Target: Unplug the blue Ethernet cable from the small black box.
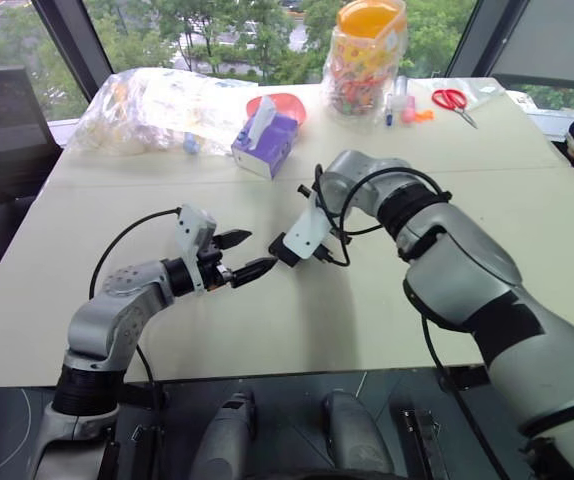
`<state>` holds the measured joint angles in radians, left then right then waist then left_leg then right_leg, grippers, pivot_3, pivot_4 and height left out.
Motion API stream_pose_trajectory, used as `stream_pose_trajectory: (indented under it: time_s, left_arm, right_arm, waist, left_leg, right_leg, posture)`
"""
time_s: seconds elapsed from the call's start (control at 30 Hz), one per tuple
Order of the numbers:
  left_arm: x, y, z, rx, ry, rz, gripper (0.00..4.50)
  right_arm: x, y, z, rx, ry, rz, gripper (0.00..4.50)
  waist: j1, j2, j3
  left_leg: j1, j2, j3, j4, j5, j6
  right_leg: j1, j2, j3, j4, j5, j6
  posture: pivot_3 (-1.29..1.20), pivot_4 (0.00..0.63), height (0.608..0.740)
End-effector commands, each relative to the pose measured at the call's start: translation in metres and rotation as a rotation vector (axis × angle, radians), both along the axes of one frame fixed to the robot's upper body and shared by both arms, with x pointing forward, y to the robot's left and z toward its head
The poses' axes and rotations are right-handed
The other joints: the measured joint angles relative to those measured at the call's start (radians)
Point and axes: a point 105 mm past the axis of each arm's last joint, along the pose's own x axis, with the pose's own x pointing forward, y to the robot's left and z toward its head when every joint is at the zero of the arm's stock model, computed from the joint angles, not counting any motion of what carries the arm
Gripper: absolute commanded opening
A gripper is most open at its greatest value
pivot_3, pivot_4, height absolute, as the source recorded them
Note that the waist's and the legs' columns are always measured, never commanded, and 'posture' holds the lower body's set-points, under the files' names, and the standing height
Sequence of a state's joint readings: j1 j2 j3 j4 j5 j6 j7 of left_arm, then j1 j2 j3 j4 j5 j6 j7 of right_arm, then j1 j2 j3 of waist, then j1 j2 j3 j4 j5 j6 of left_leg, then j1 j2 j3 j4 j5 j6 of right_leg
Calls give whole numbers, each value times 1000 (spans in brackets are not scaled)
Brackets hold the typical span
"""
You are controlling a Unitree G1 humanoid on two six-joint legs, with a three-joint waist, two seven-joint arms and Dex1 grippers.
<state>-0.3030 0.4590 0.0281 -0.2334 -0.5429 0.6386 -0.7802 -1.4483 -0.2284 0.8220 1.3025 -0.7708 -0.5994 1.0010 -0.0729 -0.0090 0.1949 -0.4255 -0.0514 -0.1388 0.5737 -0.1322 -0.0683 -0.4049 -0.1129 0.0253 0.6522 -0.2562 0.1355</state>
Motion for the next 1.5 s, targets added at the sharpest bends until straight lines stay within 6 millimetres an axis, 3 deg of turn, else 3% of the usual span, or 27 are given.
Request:
stream_pose_trajectory:
  time_s: [0.03, 0.23, 0.33, 0.47, 0.63, 0.9, 1.0, 1.37, 1.47, 1.5]
  left_arm:
    - [1, 3, 15, -24, -64, 9, 4500]
    - [7, -1, 21, -49, -70, -12, 4500]
    - [15, -9, 35, -120, -68, -50, 4500]
    - [26, -18, 54, -182, -72, -97, 4500]
    - [31, -34, 78, -253, -50, -186, 4500]
    - [26, -46, 87, -259, -10, -292, 4500]
    - [24, -47, 98, -287, 10, -336, 4500]
    - [24, -43, 94, -229, -17, -342, 4500]
    - [25, -45, 90, -216, -22, -344, 3770]
    - [25, -46, 89, -210, -23, -346, 3307]
  right_arm:
    - [3, 12, 24, 264, -10, -13, 53]
    - [8, -17, 53, 584, -82, -60, 53]
    - [4, -58, 68, 824, -222, -134, 53]
    - [-21, -79, 82, 1073, -414, -205, 53]
    - [-43, -91, 89, 1187, -678, -234, 53]
    - [-70, -69, 83, 1215, -781, -201, 53]
    - [-74, -68, 84, 1230, -781, -205, 53]
    - [-79, -57, 90, 1241, -752, -169, 53]
    - [-83, -54, 89, 1234, -724, -145, 0]
    - [-85, -53, 88, 1231, -716, -140, 0]
  waist:
    - [2, 0, 0]
    - [19, 0, 1]
    - [38, -1, 1]
    - [41, -2, 1]
    - [29, -2, 1]
    - [33, -2, 1]
    - [37, -3, 2]
    - [34, -3, 2]
    - [35, -3, 2]
    - [35, -3, 2]
  left_leg:
    - [0, 0, 0, 0, 0, 0]
    - [-2, -2, 0, 0, 0, 0]
    - [-2, -2, 0, 0, 0, 0]
    - [-5, -3, 2, 1, 0, 0]
    - [-5, -3, 4, 2, 0, 0]
    - [-5, -3, 4, 2, 0, 0]
    - [-6, -3, 4, 2, 0, 0]
    - [-6, -3, 3, 2, 0, 0]
    - [-6, -3, 3, 2, 0, 0]
    - [-6, -3, 3, 2, 0, 0]
  right_leg:
    - [0, 0, 0, 0, 0, 0]
    - [1, -2, 0, -3, -2, 3]
    - [2, -2, 0, -4, -2, 3]
    - [2, -5, 0, -5, -3, 4]
    - [0, -6, 0, -5, -3, 4]
    - [1, -6, 0, -6, -3, 4]
    - [1, -6, 0, -6, -3, 4]
    - [1, -6, 0, -7, -3, 4]
    - [1, -6, 0, -7, -3, 4]
    - [1, -6, 0, -7, -3, 4]
  posture:
    - [0, 150, 728]
    - [0, 150, 728]
    - [0, 150, 728]
    - [0, 150, 728]
    - [0, 150, 728]
    - [0, 150, 728]
    - [0, 150, 728]
    - [0, 150, 728]
    - [0, 150, 728]
    - [0, 150, 728]
